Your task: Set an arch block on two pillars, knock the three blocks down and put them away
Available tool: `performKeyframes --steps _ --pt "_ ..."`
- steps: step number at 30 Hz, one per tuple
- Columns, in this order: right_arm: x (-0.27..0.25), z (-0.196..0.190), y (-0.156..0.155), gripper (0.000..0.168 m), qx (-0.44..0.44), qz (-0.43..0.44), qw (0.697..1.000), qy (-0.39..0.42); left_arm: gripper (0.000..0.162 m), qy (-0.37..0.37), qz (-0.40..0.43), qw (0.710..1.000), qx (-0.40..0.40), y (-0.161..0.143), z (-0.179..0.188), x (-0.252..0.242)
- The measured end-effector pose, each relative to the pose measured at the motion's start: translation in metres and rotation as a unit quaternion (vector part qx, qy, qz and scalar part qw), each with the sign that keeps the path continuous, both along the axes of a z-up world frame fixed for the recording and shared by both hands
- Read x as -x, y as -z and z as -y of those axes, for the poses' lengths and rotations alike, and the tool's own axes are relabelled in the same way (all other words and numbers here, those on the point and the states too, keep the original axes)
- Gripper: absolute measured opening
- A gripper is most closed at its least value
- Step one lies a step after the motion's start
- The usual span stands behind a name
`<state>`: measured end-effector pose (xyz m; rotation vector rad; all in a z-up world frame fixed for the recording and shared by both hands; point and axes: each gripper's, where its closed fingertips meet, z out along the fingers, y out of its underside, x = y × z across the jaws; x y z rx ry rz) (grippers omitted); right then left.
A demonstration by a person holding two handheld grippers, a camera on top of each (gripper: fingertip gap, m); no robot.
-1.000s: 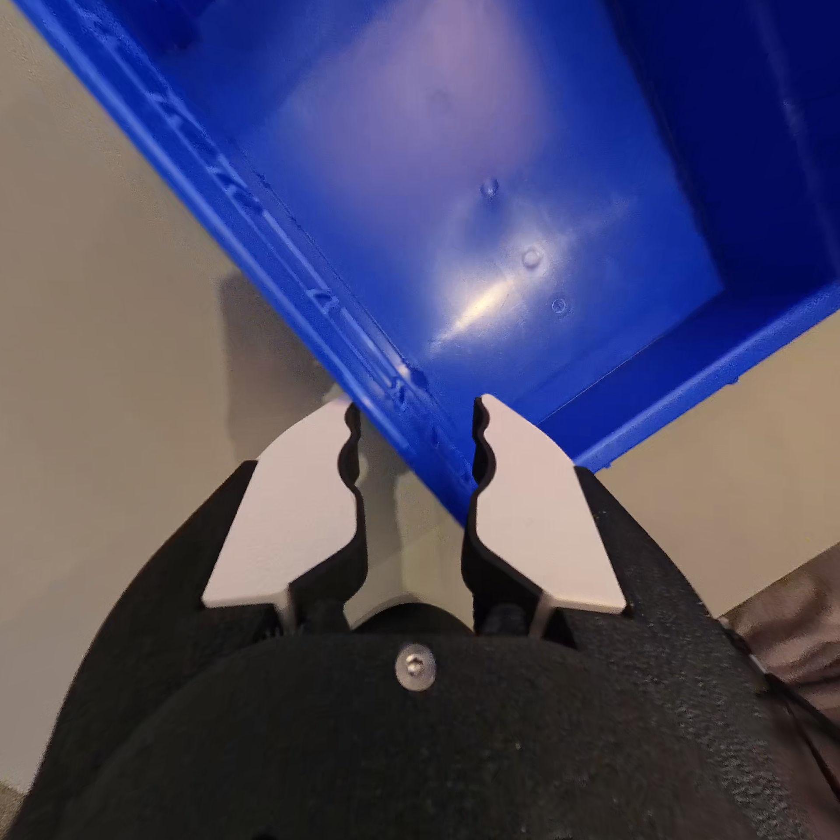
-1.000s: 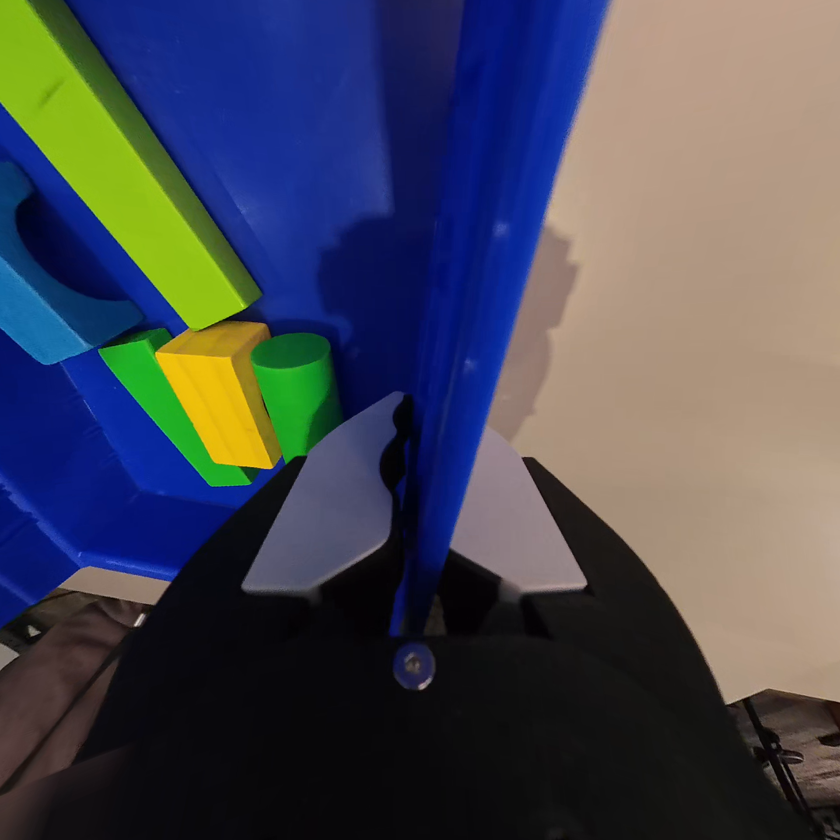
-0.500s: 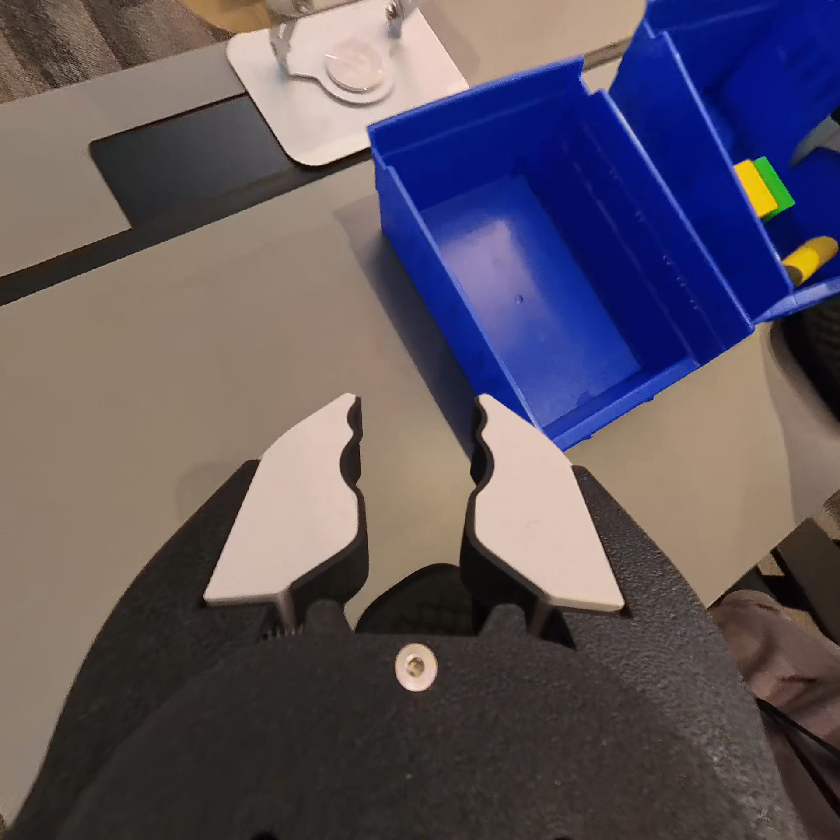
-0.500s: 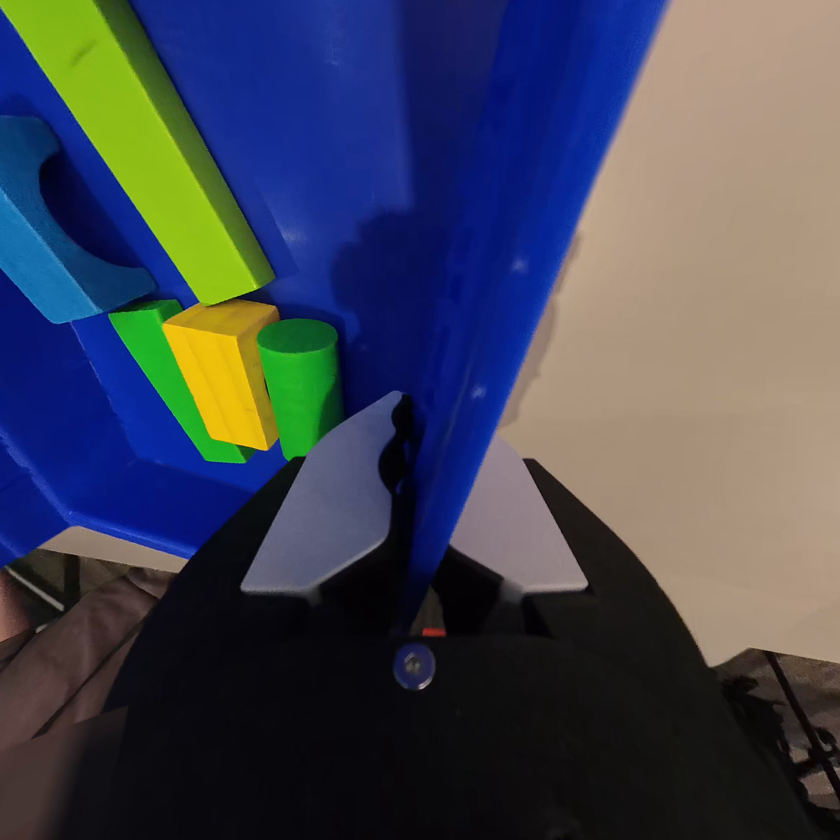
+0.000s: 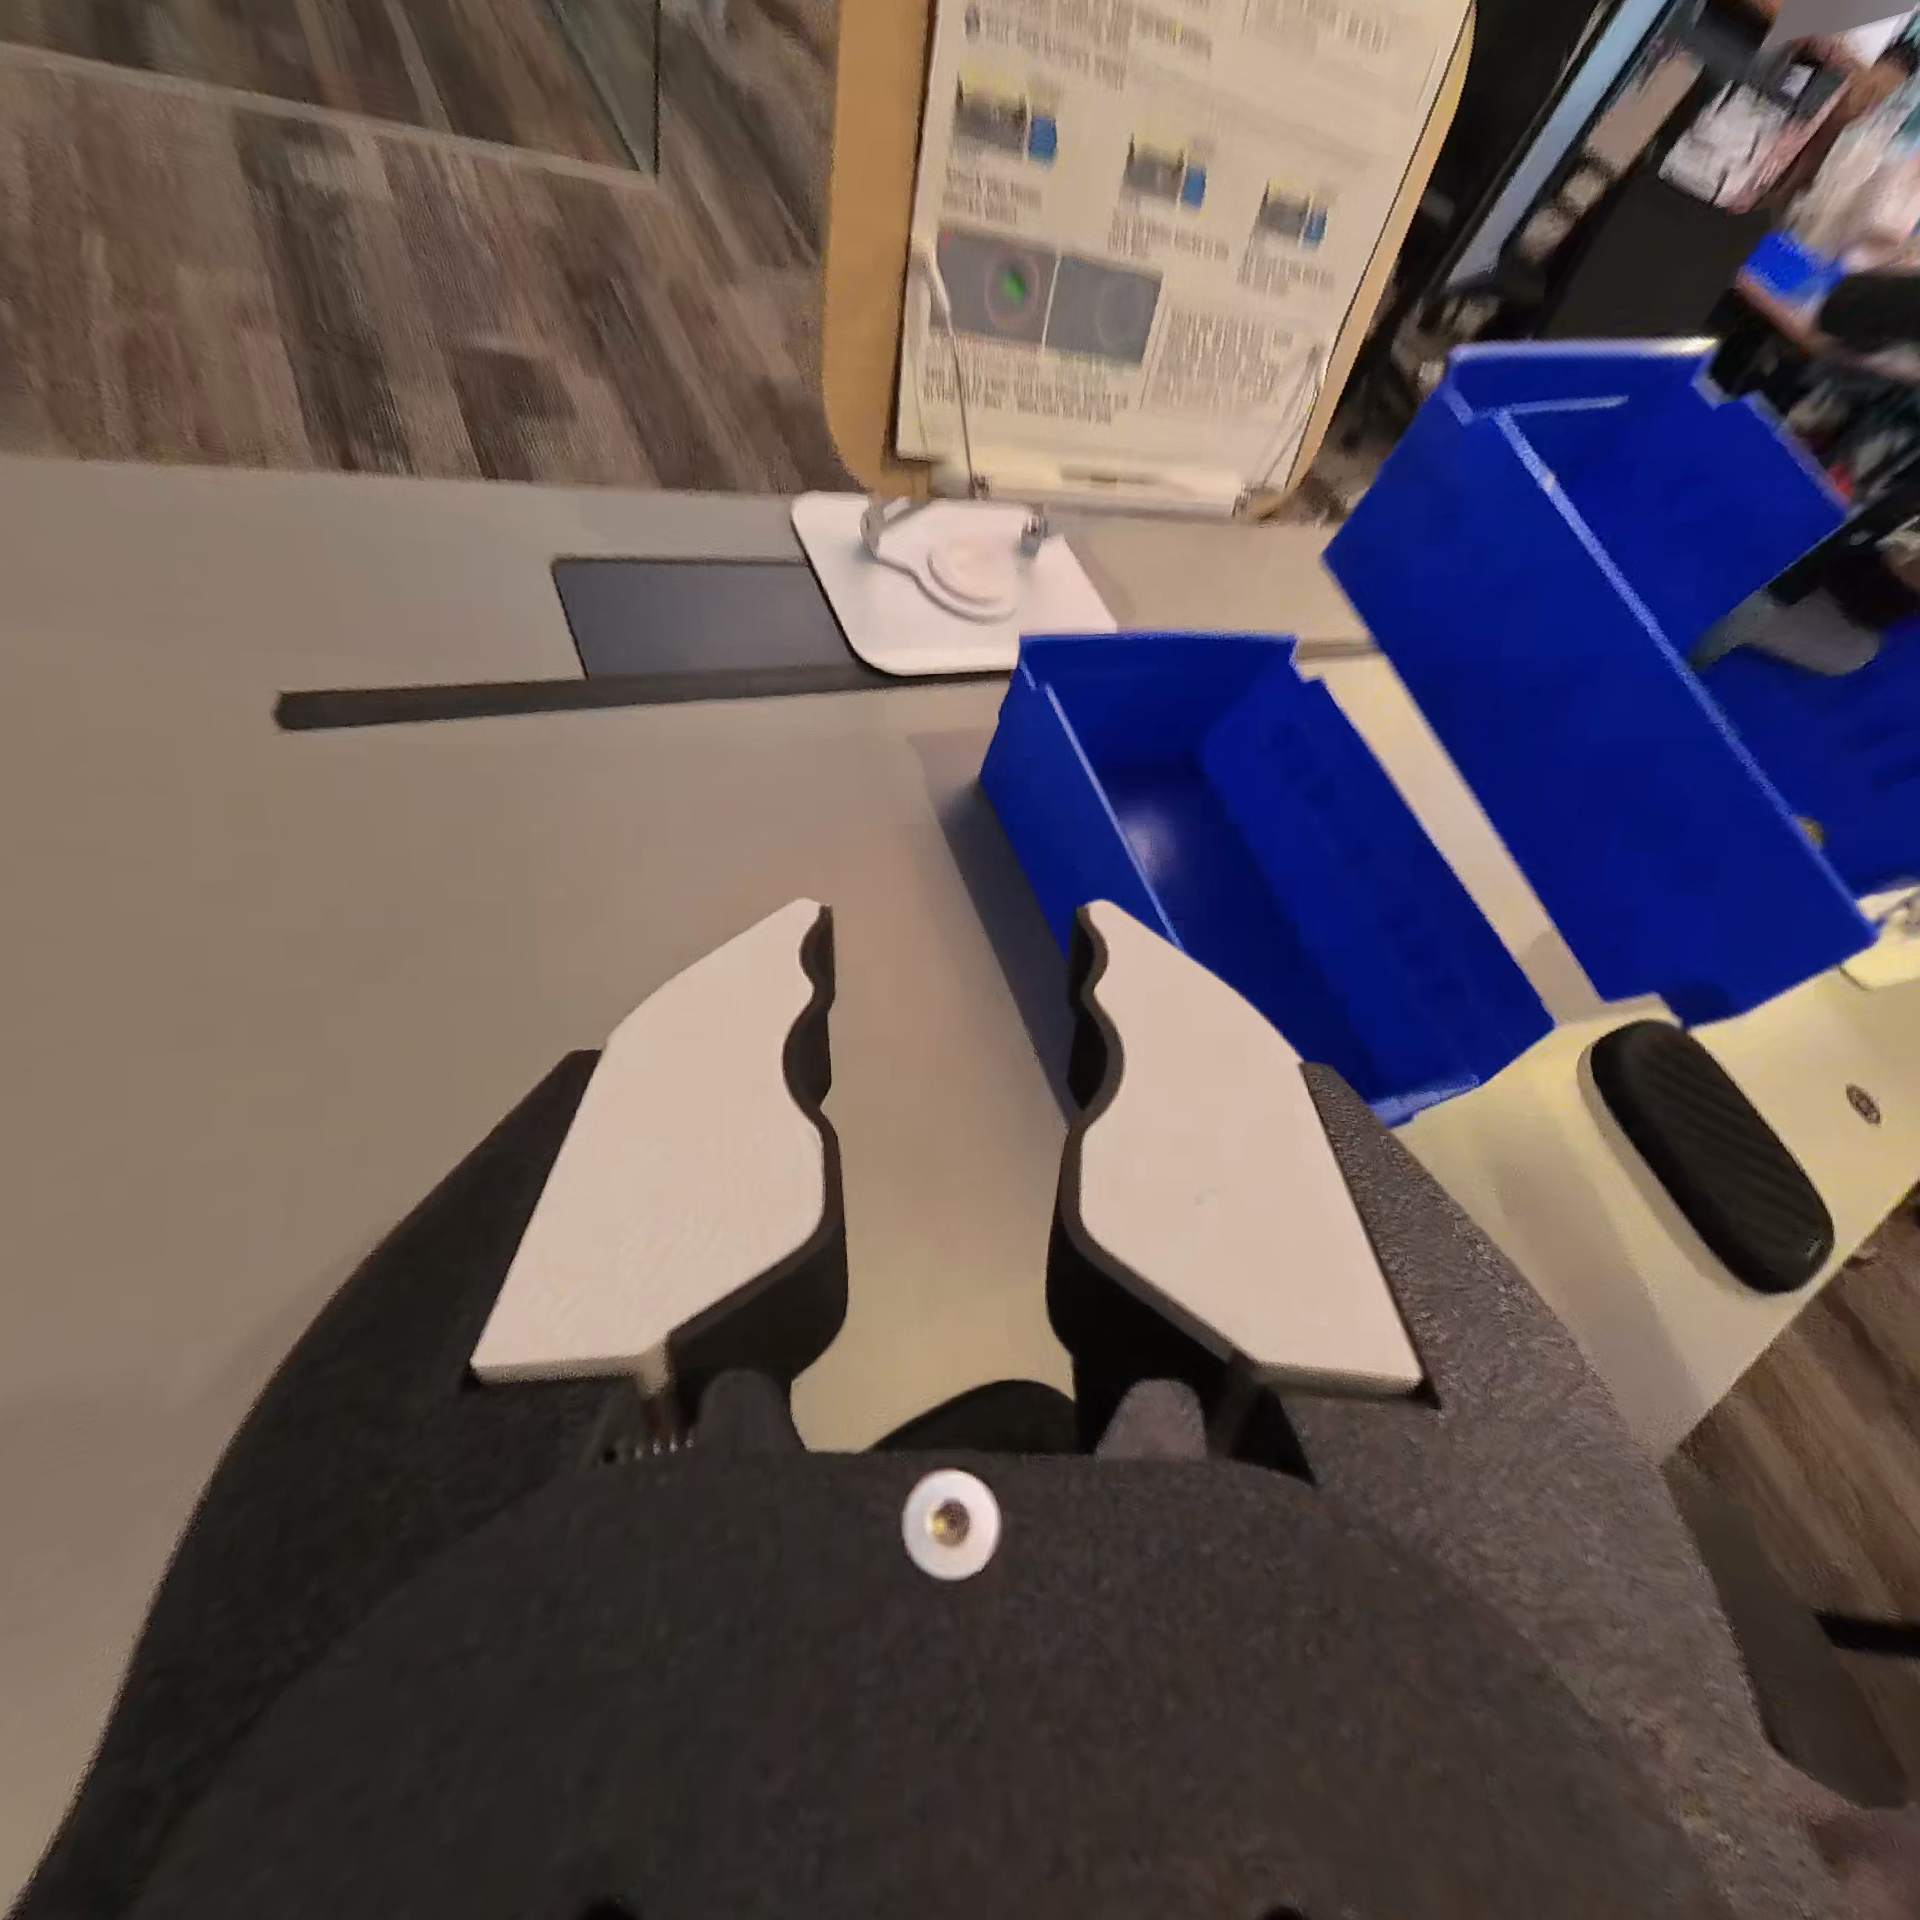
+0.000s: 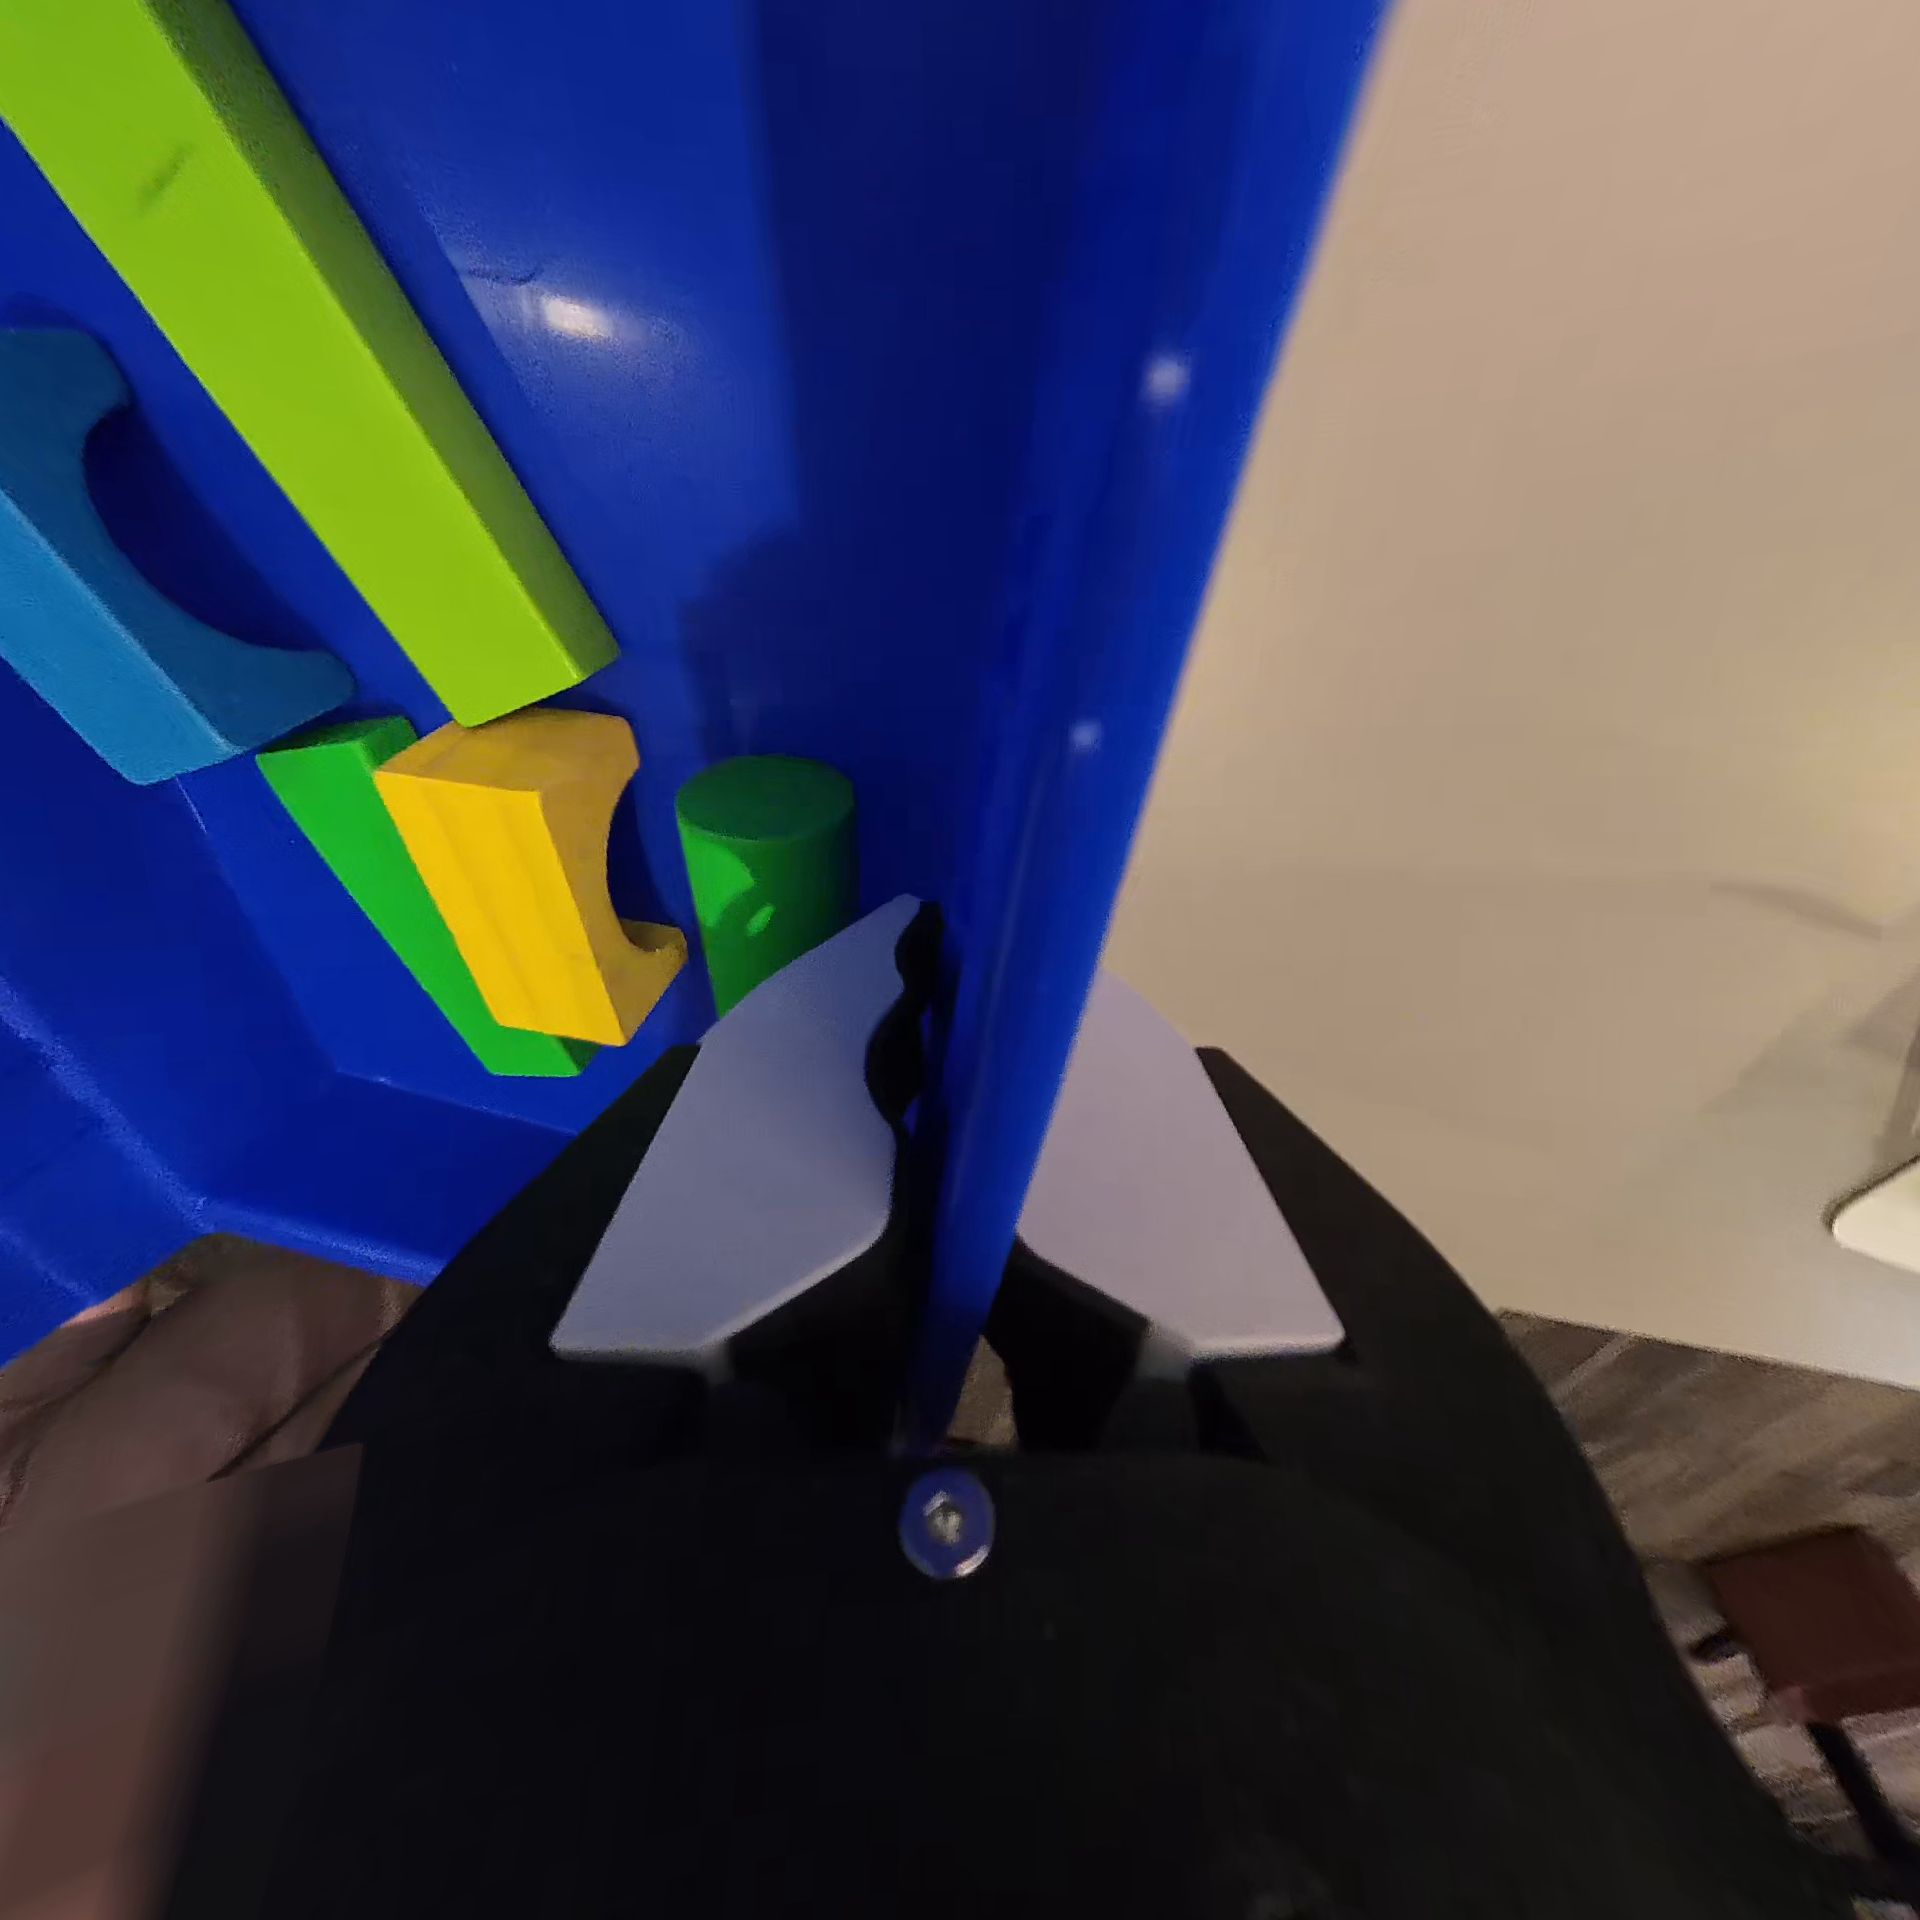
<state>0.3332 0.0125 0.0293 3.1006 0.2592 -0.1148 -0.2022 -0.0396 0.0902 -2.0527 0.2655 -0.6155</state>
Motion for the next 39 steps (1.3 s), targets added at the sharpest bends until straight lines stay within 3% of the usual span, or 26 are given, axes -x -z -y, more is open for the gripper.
performKeyframes --steps 10,16,22,30,39 --pt "0.223 -0.026 -0.005 0.005 0.017 -0.049 0.983 -0.176 0.044 -0.060 0.065 0.991 -0.097 -0.041 0.031 0.049" --pt "0.341 -0.024 0.010 0.006 0.036 -0.048 0.964 -0.260 0.049 -0.112 0.047 0.989 -0.087 -0.036 0.043 0.074" --pt "0.435 -0.020 0.029 0.007 0.044 -0.059 0.948 -0.311 0.054 -0.150 0.022 0.988 -0.029 -0.009 0.050 0.099" --pt "0.499 -0.026 0.078 0.006 0.040 -0.084 0.946 -0.310 0.055 -0.156 0.020 0.987 0.025 0.021 0.038 0.116" --pt "0.495 -0.033 0.157 0.006 0.046 -0.075 0.965 -0.247 0.063 -0.175 0.014 0.982 0.067 0.050 0.012 0.131"
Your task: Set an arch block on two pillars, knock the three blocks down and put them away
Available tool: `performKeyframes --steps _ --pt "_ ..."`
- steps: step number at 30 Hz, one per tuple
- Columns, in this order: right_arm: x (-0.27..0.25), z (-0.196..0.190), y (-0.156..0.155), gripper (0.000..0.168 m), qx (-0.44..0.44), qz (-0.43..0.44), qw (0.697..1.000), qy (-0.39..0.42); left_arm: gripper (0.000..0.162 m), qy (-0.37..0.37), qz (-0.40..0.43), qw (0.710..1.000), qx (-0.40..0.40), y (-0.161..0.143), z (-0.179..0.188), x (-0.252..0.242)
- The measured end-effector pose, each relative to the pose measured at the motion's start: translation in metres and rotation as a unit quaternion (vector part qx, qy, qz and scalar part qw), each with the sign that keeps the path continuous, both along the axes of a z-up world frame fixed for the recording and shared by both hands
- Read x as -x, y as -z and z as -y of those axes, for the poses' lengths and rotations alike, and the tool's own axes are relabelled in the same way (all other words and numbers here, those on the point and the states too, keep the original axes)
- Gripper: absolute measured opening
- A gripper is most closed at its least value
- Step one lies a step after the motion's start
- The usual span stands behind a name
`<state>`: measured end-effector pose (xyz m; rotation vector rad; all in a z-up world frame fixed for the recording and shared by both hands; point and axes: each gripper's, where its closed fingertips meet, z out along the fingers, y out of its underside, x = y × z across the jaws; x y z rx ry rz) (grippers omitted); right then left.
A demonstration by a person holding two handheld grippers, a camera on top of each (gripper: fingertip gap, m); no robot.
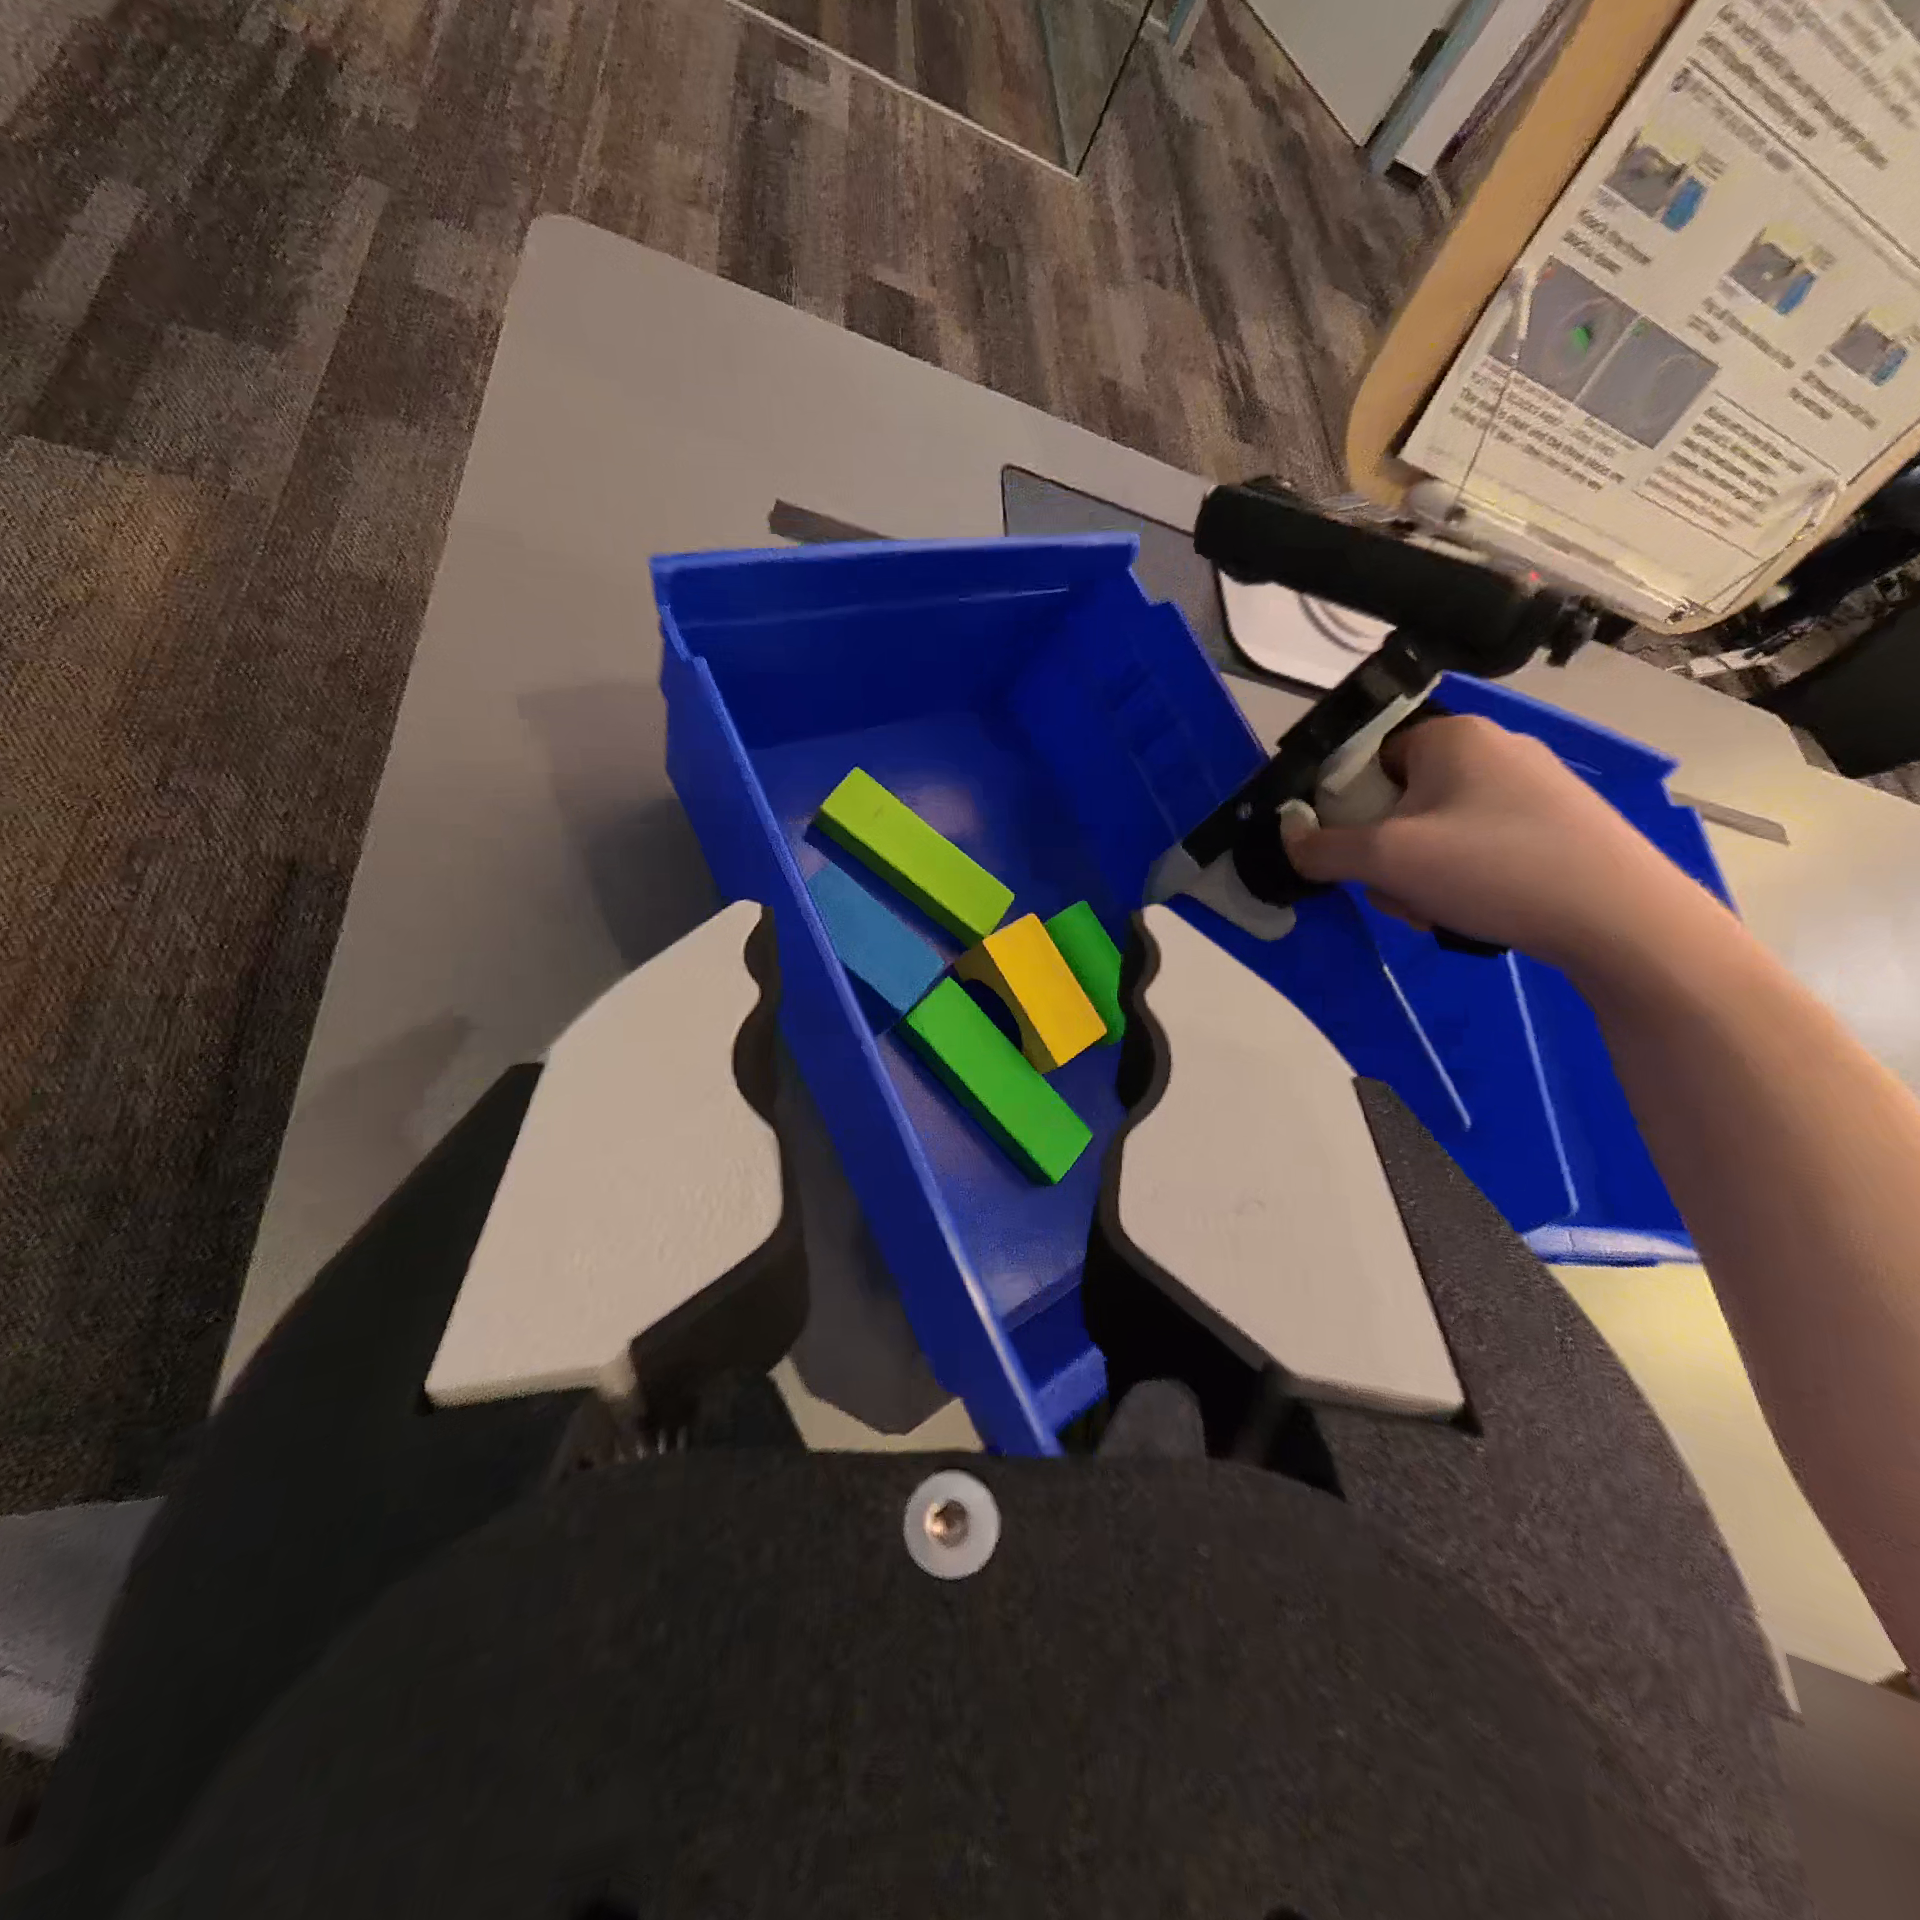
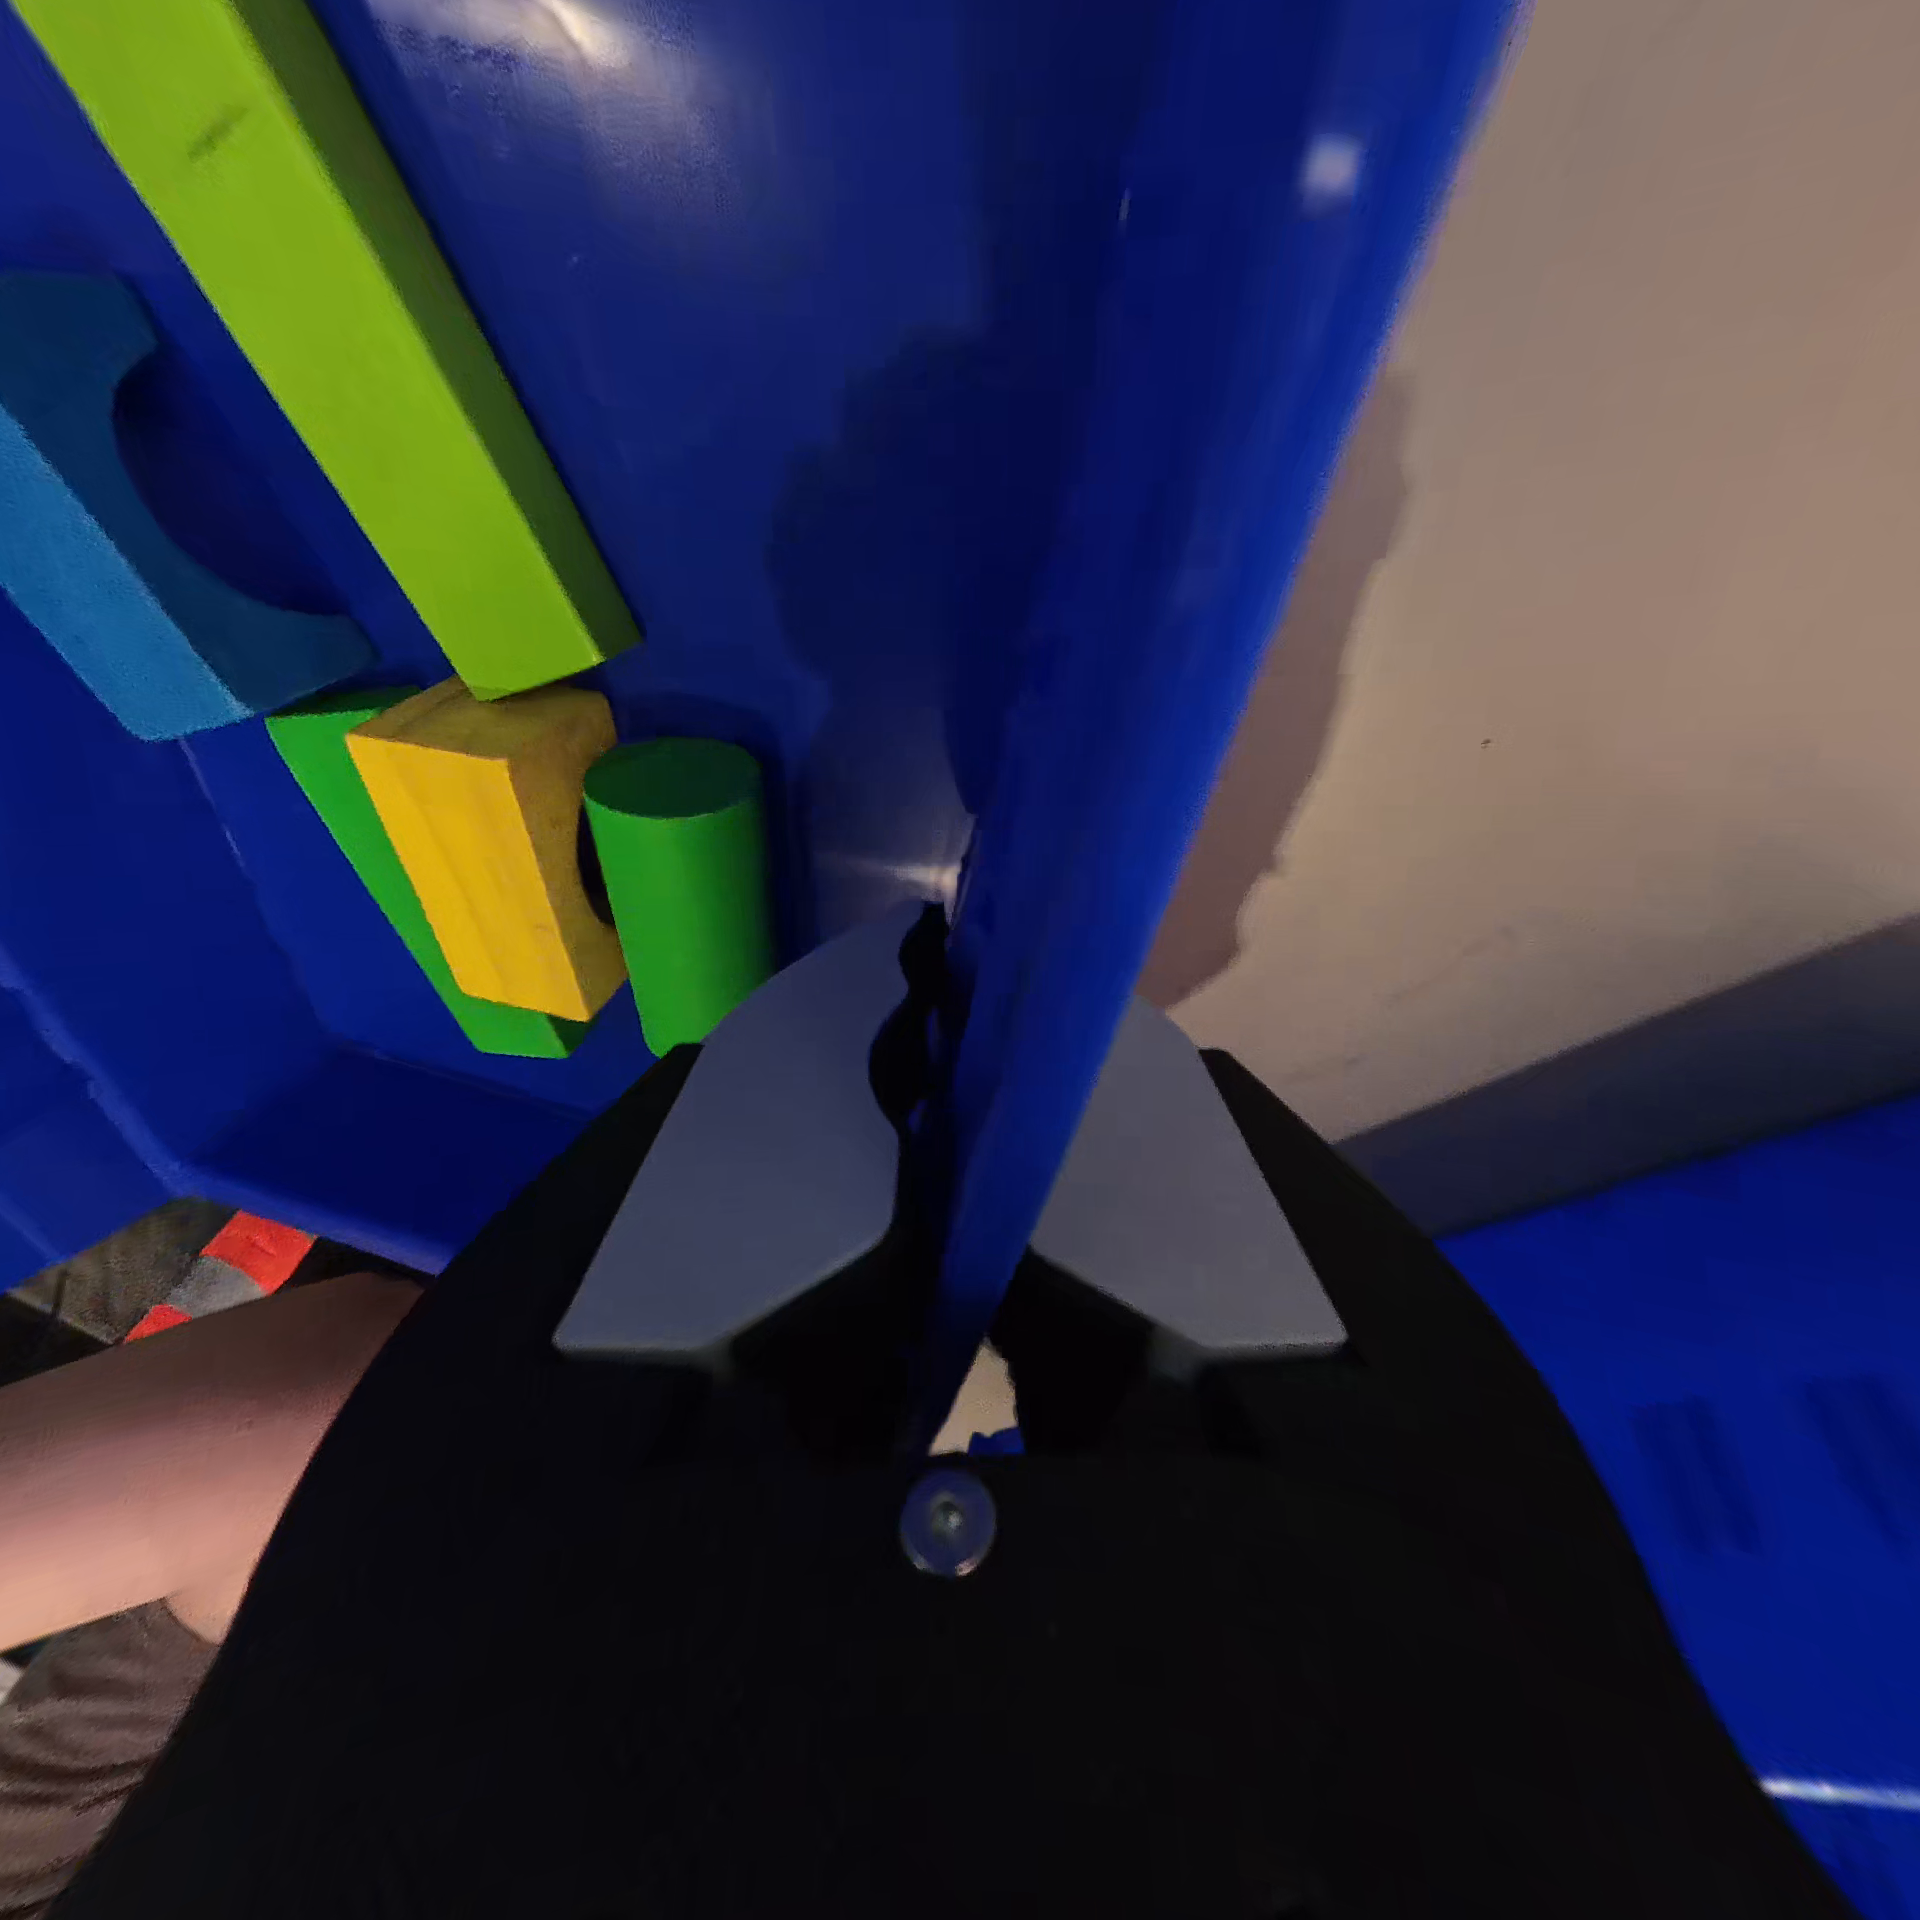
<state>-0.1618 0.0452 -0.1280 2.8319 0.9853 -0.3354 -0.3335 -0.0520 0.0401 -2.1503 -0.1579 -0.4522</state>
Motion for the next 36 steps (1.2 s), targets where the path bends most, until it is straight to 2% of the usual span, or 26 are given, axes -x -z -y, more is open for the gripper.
performKeyframes --steps 5,8,11,14,17,20,22,23,25,27,32,36 --pt "-0.007 -0.004 0.009 0.009 -0.022 0.014 1.000 -0.005 0.064 -0.009 -0.006 0.998 0.068 0.034 -0.007 0.011" --pt "-0.005 -0.017 -0.004 0.019 -0.088 0.003 0.996 -0.012 0.056 0.006 0.015 0.994 0.110 0.053 -0.008 0.006" --pt "-0.003 -0.040 -0.048 0.030 -0.217 -0.030 0.975 -0.038 0.056 0.019 0.015 0.988 0.152 0.073 -0.009 0.002" --pt "-0.021 -0.048 -0.105 0.031 -0.338 -0.053 0.937 -0.066 0.058 0.020 -0.010 0.979 0.201 0.095 -0.008 0.003" --pt "-0.057 -0.035 -0.142 0.033 -0.359 -0.108 0.926 -0.043 0.056 0.038 -0.007 0.972 0.230 0.111 -0.011 -0.004" --pt "-0.120 -0.037 -0.161 0.037 -0.389 -0.128 0.912 0.010 0.049 0.047 -0.025 0.962 0.269 0.128 -0.010 -0.007" --pt "-0.172 -0.041 -0.161 0.040 -0.407 -0.098 0.907 0.045 0.045 0.054 -0.033 0.955 0.288 0.135 -0.010 -0.011" --pt "-0.199 -0.042 -0.157 0.042 -0.409 -0.074 0.908 0.060 0.035 0.061 -0.030 0.954 0.292 0.136 -0.011 -0.015" --pt "-0.250 -0.038 -0.142 0.049 -0.392 -0.017 0.916 0.088 0.021 0.060 -0.045 0.953 0.292 0.137 -0.016 -0.017" --pt "-0.289 -0.028 -0.123 0.052 -0.357 0.013 0.928 0.110 0.016 0.052 -0.080 0.948 0.304 0.140 -0.019 -0.013" --pt "-0.349 -0.009 -0.089 0.054 -0.300 0.014 0.942 0.151 0.008 0.056 -0.201 0.937 0.281 0.143 -0.043 -0.001" --pt "-0.382 0.003 -0.069 0.053 -0.268 0.021 0.949 0.165 0.008 0.088 -0.217 0.940 0.247 0.142 -0.059 -0.009"
